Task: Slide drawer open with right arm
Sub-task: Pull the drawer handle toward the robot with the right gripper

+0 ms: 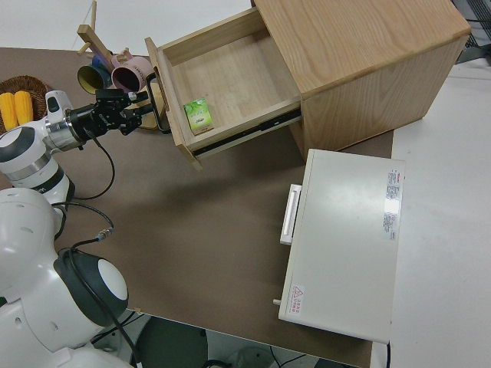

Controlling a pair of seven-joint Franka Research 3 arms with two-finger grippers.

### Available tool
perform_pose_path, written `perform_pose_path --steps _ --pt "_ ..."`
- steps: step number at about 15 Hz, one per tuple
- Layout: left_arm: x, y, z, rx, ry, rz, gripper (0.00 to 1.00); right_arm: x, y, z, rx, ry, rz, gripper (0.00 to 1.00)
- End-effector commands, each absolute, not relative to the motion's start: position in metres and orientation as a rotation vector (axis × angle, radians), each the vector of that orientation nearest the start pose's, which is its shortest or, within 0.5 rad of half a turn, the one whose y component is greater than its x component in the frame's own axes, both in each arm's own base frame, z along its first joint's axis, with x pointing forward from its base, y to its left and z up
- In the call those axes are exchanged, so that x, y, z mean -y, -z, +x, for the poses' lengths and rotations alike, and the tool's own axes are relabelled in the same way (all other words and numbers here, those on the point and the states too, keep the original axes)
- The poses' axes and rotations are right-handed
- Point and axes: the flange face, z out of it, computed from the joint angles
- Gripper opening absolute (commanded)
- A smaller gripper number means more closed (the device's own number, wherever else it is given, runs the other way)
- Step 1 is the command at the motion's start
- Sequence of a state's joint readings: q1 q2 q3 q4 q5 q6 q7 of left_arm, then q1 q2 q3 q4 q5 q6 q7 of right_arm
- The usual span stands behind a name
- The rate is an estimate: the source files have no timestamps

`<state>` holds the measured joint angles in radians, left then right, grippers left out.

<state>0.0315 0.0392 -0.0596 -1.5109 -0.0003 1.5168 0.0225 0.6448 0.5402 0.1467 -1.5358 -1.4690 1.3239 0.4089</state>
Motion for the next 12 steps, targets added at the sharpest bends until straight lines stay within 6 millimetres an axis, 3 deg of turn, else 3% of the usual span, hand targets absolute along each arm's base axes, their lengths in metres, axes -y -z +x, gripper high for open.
perform_pose_path --steps 1,8,12 --pt "0.014 -0.63 0.563 -0.097 -0.06 -3.126 0.99 -0.374 -0.411 0.556 -0.459 -0.319 1.543 0.985" --pt "0.014 -0.63 0.563 -0.097 -0.06 -3.126 0.99 -0.383 -0.412 0.546 -0.409 -0.349 1.604 0.985" --pt "0.014 -0.629 0.563 -0.097 -0.062 -3.126 0.99 -0.402 -0.443 0.533 -0.284 -0.326 1.934 0.985"
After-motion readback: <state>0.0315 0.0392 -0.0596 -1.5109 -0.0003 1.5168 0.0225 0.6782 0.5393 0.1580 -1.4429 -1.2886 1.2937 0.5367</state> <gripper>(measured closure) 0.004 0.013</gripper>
